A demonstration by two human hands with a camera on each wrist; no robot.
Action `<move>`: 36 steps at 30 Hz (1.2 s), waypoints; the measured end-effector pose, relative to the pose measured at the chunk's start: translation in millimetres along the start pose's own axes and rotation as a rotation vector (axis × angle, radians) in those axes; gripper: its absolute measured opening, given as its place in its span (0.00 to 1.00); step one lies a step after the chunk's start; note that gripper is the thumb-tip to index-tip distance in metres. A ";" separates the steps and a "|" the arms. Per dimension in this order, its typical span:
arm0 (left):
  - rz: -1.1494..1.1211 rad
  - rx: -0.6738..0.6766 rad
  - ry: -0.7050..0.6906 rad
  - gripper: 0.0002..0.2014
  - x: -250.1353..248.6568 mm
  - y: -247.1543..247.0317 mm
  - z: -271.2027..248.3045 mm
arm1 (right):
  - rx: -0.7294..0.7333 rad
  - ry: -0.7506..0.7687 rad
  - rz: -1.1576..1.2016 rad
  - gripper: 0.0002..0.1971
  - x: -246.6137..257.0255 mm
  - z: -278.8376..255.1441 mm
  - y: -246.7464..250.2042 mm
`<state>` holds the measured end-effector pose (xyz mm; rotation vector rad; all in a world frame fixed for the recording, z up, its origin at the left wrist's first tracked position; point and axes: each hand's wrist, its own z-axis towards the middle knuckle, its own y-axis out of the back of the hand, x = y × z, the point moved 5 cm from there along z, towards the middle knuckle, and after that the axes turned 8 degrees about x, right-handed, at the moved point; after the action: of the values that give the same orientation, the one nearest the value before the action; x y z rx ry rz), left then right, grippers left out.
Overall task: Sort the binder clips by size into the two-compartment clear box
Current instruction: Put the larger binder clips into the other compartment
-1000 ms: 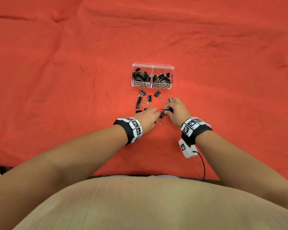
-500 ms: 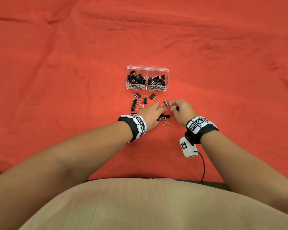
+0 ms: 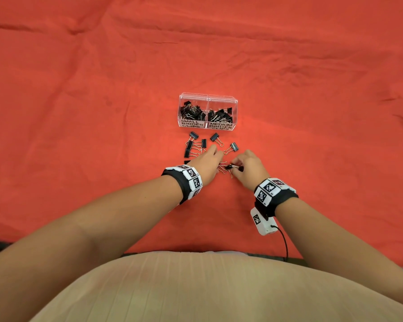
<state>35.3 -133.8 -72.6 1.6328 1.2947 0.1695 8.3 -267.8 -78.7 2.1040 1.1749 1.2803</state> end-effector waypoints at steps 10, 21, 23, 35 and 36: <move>-0.184 0.011 0.114 0.12 29.1 3.2 -7.8 | 0.015 0.036 0.044 0.11 10.8 2.7 -3.3; -0.275 -0.063 0.132 0.07 31.9 10.2 -7.9 | 0.012 0.078 -0.093 0.07 18.0 1.2 -5.9; -0.242 -0.039 0.118 0.10 25.4 5.2 -9.0 | -0.014 0.071 -0.062 0.07 15.0 1.4 -5.1; 0.026 0.049 0.060 0.16 7.7 -4.7 -9.7 | 0.000 0.091 -0.024 0.12 10.5 -2.0 -12.3; 0.017 0.041 0.058 0.14 7.1 -5.0 -10.2 | 0.005 0.097 -0.030 0.11 11.5 -2.0 -13.4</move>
<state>28.5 -122.4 -74.5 1.6849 1.3362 0.2030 3.2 -250.9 -81.1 2.0400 1.2461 1.3807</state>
